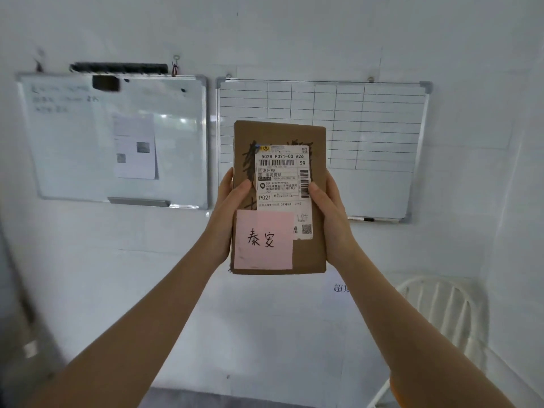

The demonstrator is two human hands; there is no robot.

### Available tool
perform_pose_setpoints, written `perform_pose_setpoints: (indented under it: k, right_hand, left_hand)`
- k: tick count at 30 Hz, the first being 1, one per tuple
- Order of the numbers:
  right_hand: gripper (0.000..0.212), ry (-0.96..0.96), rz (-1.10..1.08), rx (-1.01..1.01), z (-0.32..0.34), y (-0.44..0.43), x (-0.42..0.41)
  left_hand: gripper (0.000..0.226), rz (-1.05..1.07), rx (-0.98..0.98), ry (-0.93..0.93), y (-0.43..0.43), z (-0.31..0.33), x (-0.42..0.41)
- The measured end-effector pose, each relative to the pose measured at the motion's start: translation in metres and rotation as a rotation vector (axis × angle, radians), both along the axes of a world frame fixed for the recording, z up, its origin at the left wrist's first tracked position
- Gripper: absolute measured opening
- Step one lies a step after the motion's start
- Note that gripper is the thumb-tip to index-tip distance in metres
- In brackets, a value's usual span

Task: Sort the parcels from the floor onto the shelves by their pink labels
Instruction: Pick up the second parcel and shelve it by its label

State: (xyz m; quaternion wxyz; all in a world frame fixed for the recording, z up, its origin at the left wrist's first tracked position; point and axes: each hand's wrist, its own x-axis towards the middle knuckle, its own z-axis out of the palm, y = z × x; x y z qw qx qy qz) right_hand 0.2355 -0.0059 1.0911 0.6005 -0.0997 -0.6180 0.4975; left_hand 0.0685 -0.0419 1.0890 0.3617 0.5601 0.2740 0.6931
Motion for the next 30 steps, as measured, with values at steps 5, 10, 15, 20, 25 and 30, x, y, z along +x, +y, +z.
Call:
perform_pose_setpoints:
  k: [5,10,15,20,25,30]
  right_hand:
    - [0.060,0.028,0.070,0.008,-0.005,0.001,-0.028]
    - [0.052,0.026,0.118,0.016,-0.008,0.002,-0.038]
    - [0.052,-0.002,0.159,0.068,-0.008,0.006,-0.041]
    - [0.054,-0.058,0.283,0.073,-0.015,0.002,-0.050]
    - [0.054,-0.108,0.457,0.076,-0.024,-0.022,-0.072]
    - [0.053,-0.091,0.635,0.060,-0.035,-0.065,-0.103]
  left_hand:
    - [0.055,0.030,-0.049,-0.012,-0.008,0.004,-0.023]
    - [0.045,0.127,-0.016,-0.001,-0.018,0.001,-0.024]
    - [0.056,0.271,0.040,0.042,-0.030,-0.004,-0.020]
    - [0.051,0.423,0.044,-0.012,-0.057,-0.018,-0.017]
    - [0.048,0.639,0.031,-0.082,-0.105,-0.032,-0.013]
    - [0.055,0.840,0.012,-0.102,-0.167,-0.038,-0.018]
